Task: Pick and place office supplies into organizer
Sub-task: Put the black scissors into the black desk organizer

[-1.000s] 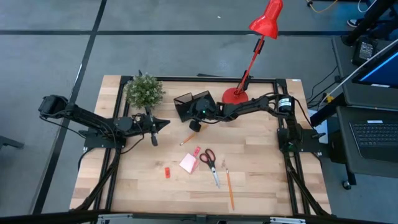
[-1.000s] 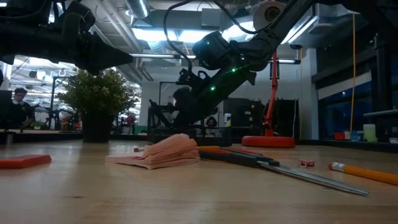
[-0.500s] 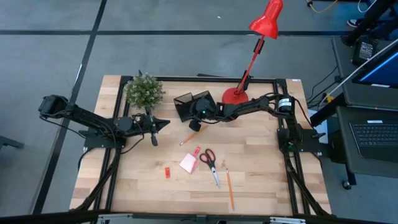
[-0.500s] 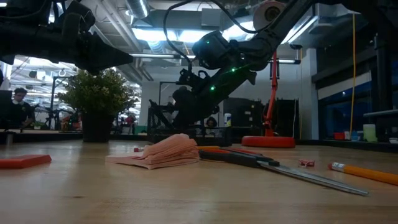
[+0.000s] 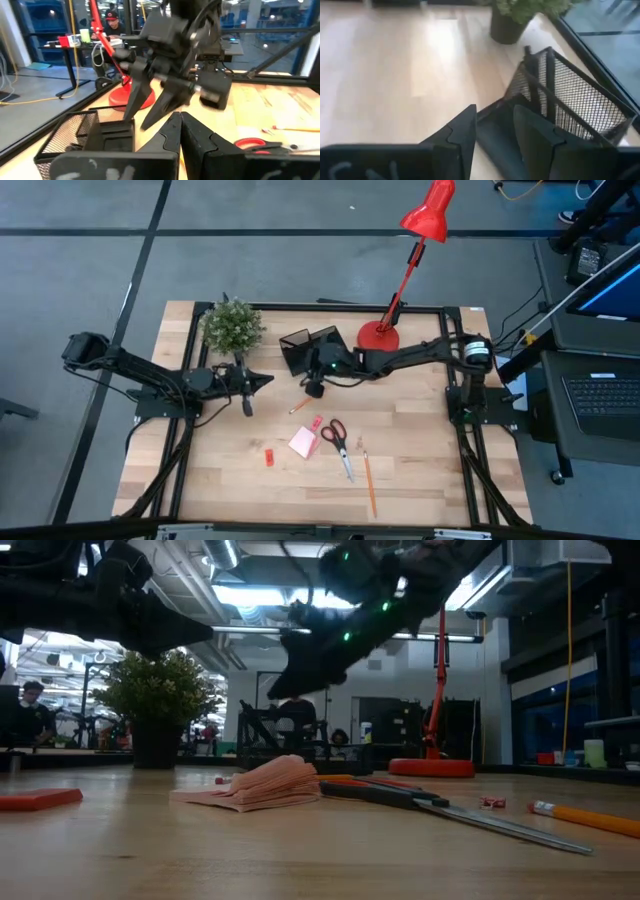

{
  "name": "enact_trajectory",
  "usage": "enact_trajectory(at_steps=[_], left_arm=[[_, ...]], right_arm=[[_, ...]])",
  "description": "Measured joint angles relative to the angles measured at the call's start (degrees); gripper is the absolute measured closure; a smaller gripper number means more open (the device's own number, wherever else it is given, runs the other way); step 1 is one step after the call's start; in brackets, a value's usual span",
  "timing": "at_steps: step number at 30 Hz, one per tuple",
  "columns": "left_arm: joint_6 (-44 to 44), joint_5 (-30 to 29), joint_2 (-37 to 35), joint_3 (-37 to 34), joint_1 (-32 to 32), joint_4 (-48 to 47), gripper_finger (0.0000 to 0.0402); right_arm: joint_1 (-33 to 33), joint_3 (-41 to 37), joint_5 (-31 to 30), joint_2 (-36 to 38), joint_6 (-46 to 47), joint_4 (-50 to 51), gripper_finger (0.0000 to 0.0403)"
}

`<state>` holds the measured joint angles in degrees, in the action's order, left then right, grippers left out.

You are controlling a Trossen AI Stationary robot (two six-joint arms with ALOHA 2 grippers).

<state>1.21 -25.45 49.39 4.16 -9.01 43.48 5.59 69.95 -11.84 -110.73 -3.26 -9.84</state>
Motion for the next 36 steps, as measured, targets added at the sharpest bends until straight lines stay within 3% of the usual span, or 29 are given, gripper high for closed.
enact_trajectory(at_steps=[9,15,22,25,30,36], left_arm=[[-1.99,-0.35,-0.04,0.02,-2.78,0.61,0.04],[-2.47,-0.57,-0.04,0.02,-3.9,0.59,0.04],[-2.46,-1.27,-0.04,0.02,-4.83,0.63,0.04],[-2.45,-1.46,-0.02,0.02,-4.83,1.23,0.04],[-2.35,-1.45,-0.01,0.02,-4.83,1.68,0.04],[-0.96,-1.46,0.0,0.02,-4.83,1.75,0.04]], right_arm=[[-4.46,-0.17,-0.11,2.18,1.19,0.16,0.0298],[-6.51,-7.75,-1.3,3.83,3.26,-9.49,0.0346],[-10.43,-17.9,-2.44,13.74,4.09,-16.07,0.0396],[-12.74,-20.82,-2.82,18.36,5.63,-15.97,0.0396],[-16.04,-23.62,-2.71,24.29,8.05,-10.45,0.0394],[-17.98,-19.0,-2.7,26.52,13.79,8.61,0.0398]])
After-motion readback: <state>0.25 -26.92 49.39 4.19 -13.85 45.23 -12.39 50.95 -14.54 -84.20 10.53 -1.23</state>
